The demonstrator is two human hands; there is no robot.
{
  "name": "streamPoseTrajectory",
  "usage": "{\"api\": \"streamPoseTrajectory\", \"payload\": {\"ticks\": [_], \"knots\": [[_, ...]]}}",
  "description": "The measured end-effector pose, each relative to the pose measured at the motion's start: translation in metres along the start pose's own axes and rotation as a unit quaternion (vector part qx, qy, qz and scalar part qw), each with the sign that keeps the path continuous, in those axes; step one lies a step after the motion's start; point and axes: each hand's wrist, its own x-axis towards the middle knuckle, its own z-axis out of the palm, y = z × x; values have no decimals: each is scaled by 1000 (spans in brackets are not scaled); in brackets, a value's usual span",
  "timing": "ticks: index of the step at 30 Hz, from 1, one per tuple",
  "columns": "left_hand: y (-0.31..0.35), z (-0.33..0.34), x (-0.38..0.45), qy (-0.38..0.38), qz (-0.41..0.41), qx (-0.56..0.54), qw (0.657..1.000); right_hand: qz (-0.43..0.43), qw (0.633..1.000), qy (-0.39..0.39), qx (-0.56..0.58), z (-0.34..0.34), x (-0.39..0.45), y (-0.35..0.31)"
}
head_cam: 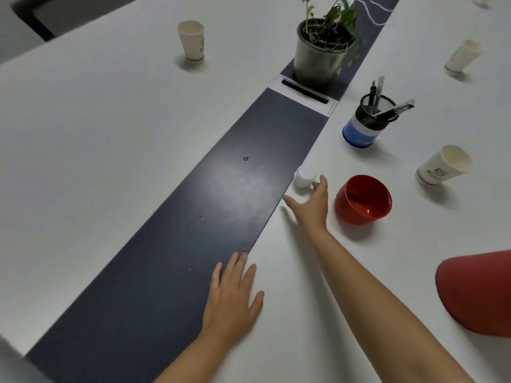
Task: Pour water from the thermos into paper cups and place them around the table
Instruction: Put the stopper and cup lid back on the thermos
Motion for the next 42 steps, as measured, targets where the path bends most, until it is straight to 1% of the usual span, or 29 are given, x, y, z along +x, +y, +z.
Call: {"api": "streamPoseTrajectory", "payload": {"ticks": [4, 6, 8, 9, 11, 14, 16, 18, 19, 20, 21, 24, 26, 28, 30, 32, 34, 35, 37, 38, 40, 42], "knots": [[-1, 0, 1, -13, 6, 3, 1000, 30, 994, 104, -34, 23, 28, 2], [-2, 1, 2, -21, 0, 7, 1000, 43, 989, 128, -54, 27, 39, 2], [-3, 3, 2, -2, 1, 16, 1000, 42, 989, 132, -57, 29, 46, 1], [-3, 3, 2, 3, -1, 16, 1000, 37, 990, 127, -49, 28, 46, 0], [-3, 3, 2, 8, -6, 18, 1000, 26, 995, 97, 9, 24, 37, -5], [-2, 2, 1, 36, 2, 28, 999, 1, 996, 6, 89, 13, -1, -7], [-1, 2, 0, 31, 6, 36, 999, -18, 992, -44, 114, -3, -37, -6], [0, 2, -1, 24, 0, 36, 999, -32, 988, -69, 133, -27, -74, -2], [4, 0, -3, 14, -11, 24, 1000, -36, 987, -68, 139, -43, -92, 1], [9, 0, -2, -9, -24, 12, 1000, -36, 987, -56, 143, -61, -108, 5], [17, 1, 0, -21, -16, 4, 1000, -32, 988, -38, 145, -81, -122, 10], [62, 1, 10, 11, 70, -85, 994, -24, 991, 30, 131, -153, -155, 19], [110, -12, 21, 34, 132, -156, 978, -40, 987, 113, 107, -209, -172, 17], [161, -24, 31, 57, 193, -196, 960, -47, 974, 213, 57, -266, -187, 19], [210, -35, 42, 59, 241, -228, 941, -47, 953, 299, 16, -322, -196, 27], [254, -39, 51, 41, 284, -252, 924, -44, 939, 342, -6, -365, -200, 34], [290, -40, 57, 8, 306, -267, 914, -52, 930, 363, -20, -393, -195, 36], [306, -40, 58, -8, 307, -279, 910, -61, 930, 361, -29, -402, -189, 35], [332, -41, 61, -18, 302, -323, 897, -81, 939, 328, -59, -415, -171, 31], [341, -40, 63, -14, 300, -339, 892, -93, 945, 306, -77, -419, -160, 29], [356, -35, 69, -20, 289, -344, 893, -114, 953, 253, -122, -423, -138, 26], [365, -28, 77, -27, 291, -340, 894, -140, 957, 184, -177, -425, -118, 26]]}}
